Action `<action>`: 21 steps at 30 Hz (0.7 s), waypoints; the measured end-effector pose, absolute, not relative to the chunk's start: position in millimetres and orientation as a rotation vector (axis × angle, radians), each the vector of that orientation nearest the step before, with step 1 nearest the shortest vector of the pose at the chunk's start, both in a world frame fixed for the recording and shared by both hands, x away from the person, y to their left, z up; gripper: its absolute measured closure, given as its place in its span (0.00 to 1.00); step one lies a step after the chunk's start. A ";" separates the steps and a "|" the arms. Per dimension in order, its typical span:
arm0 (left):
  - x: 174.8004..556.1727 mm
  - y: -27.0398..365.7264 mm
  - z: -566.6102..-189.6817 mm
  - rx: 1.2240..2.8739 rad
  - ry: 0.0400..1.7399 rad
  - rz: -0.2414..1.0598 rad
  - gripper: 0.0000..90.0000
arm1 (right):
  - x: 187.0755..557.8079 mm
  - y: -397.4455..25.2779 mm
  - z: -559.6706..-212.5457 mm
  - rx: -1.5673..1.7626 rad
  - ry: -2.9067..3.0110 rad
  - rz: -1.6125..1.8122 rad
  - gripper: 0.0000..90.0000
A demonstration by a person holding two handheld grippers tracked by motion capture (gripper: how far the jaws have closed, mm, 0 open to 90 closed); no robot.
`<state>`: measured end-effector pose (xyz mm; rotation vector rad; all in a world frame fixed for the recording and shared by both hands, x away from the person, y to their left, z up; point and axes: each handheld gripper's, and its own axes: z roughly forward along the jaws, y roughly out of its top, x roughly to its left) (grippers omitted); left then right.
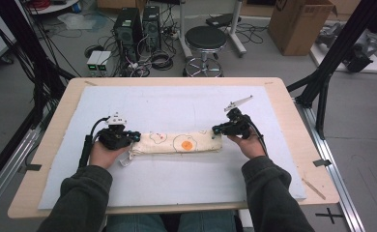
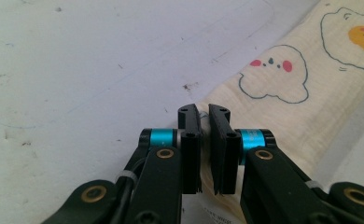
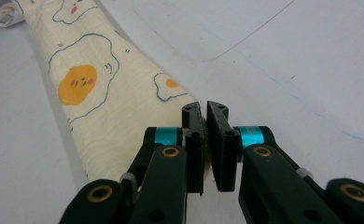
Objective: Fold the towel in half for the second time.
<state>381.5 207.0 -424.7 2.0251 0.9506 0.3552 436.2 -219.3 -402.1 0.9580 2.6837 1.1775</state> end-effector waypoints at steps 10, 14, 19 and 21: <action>397.0 202.4 -421.3 2.035 0.968 0.376 0.92 | 448.0 -220.3 -406.3 0.998 2.650 1.174 0.95; 403.5 200.0 -425.7 2.049 0.987 0.365 0.92 | 451.6 -221.7 -408.9 1.020 2.633 1.176 0.95; 408.9 198.1 -428.1 2.054 0.999 0.370 0.92 | 456.3 -220.5 -415.7 1.051 2.625 1.148 0.95; 410.5 198.5 -429.3 2.054 1.010 0.366 0.91 | 458.1 -219.7 -419.3 1.059 2.629 1.134 0.95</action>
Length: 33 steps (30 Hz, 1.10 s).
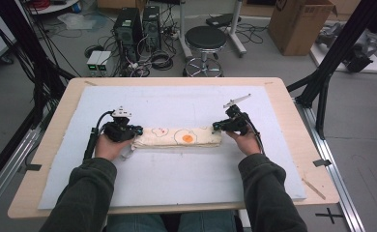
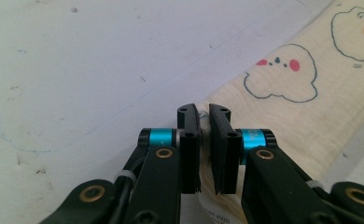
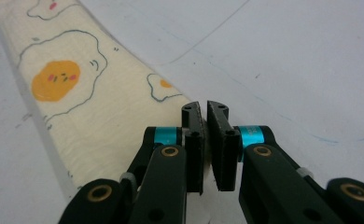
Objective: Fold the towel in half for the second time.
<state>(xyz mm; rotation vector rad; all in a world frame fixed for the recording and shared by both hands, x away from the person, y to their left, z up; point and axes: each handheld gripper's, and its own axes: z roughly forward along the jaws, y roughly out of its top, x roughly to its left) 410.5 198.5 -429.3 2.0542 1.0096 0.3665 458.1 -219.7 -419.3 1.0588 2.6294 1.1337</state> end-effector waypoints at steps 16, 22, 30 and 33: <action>406.6 206.6 -420.4 2.007 1.004 0.371 0.71 | 455.4 -227.6 -413.4 1.076 2.573 1.224 0.68; 403.5 207.5 -416.3 1.992 0.988 0.372 0.67 | 450.9 -226.8 -407.1 1.059 2.551 1.247 0.63; 399.6 212.8 -409.4 1.974 0.978 0.368 0.62 | 447.7 -227.3 -401.2 1.046 2.513 1.279 0.55; 398.2 213.3 -407.9 1.967 0.974 0.360 0.60 | 446.8 -227.0 -399.9 1.052 2.502 1.293 0.51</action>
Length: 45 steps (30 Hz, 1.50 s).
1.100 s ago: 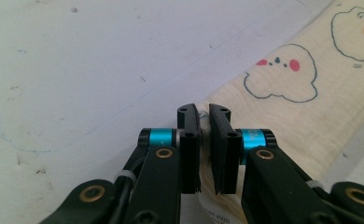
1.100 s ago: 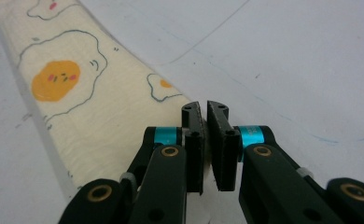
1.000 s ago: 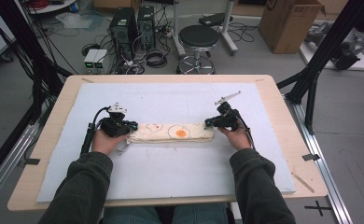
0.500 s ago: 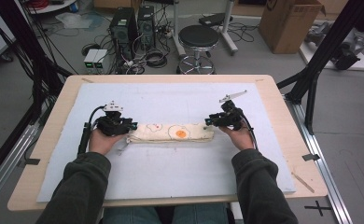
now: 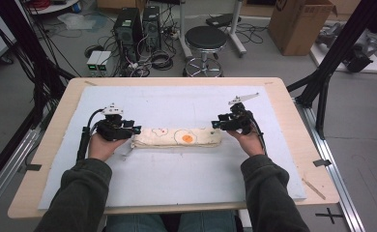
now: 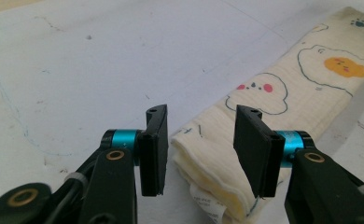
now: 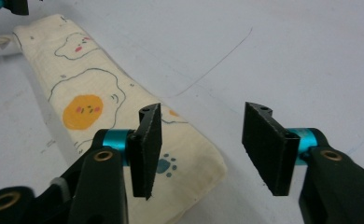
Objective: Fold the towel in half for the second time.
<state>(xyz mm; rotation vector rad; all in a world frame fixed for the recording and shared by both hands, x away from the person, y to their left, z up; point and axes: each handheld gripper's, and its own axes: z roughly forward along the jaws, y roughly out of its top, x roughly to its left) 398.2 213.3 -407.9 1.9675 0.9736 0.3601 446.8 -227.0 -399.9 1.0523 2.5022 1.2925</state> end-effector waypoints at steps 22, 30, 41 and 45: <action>388.7 214.8 -397.4 1.930 0.956 0.334 0.45 | 440.1 -228.8 -390.8 1.075 2.447 1.353 0.24; 384.7 218.4 -394.8 1.911 0.961 0.339 0.40 | 436.4 -228.6 -387.4 1.080 2.420 1.338 0.17; 375.6 221.5 -390.0 1.908 0.942 0.347 0.37 | 429.1 -228.7 -380.6 1.063 2.396 1.346 0.14; 372.1 222.4 -388.3 1.911 0.933 0.337 0.37 | 427.1 -228.7 -379.1 1.068 2.394 1.349 0.14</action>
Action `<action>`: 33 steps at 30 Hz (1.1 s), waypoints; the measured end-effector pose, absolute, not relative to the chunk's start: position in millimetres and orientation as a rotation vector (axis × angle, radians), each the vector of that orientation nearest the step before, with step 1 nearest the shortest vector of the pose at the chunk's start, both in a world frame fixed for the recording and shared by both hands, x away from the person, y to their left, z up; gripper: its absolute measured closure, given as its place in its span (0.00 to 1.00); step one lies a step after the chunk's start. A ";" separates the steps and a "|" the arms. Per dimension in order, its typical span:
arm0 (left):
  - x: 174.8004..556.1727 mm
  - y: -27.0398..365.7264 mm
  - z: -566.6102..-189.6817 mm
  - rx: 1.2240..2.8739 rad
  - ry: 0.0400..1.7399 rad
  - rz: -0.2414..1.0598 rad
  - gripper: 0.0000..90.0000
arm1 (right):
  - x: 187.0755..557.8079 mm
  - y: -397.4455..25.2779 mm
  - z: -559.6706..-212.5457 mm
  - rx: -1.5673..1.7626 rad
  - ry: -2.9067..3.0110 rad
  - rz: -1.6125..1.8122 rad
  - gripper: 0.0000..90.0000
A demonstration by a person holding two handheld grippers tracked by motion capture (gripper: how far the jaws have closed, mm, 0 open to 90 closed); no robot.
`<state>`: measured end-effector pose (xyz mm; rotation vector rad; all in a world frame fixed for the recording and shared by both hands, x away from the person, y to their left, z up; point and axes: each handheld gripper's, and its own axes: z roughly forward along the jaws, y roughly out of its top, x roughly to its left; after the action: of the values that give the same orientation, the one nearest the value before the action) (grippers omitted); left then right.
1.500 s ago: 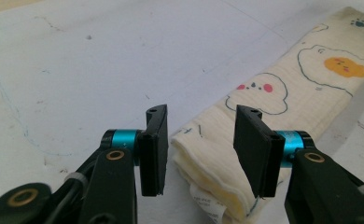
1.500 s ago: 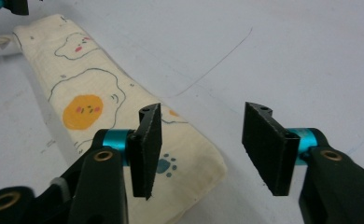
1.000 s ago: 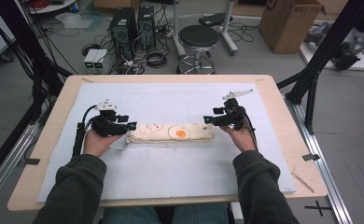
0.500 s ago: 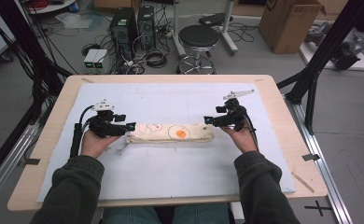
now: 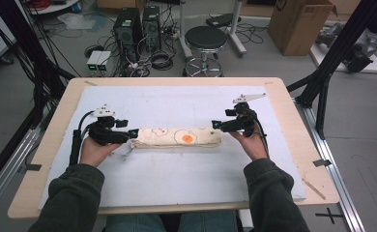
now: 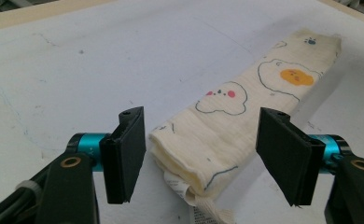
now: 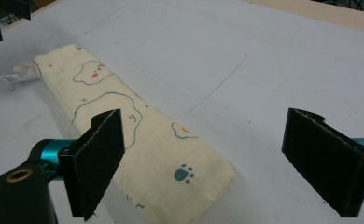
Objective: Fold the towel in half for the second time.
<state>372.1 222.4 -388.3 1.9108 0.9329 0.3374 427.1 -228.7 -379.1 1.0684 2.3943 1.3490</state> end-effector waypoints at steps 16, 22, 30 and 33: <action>355.9 222.5 -377.3 1.920 0.900 0.358 0.34 | 409.2 -234.3 -365.5 1.020 2.366 1.384 0.14; 347.7 225.1 -375.0 1.912 0.883 0.374 0.34 | 402.8 -238.2 -361.1 1.013 2.361 1.394 0.14; 339.3 233.4 -376.7 1.893 0.898 0.379 0.34 | 397.8 -239.3 -358.9 1.000 2.369 1.385 0.14; 335.7 235.8 -376.6 1.892 0.893 0.383 0.34 | 395.3 -238.6 -358.0 0.989 2.371 1.383 0.14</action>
<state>335.7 235.8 -376.6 1.8924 0.8933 0.3826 395.3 -238.6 -358.0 0.9894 2.3715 1.3829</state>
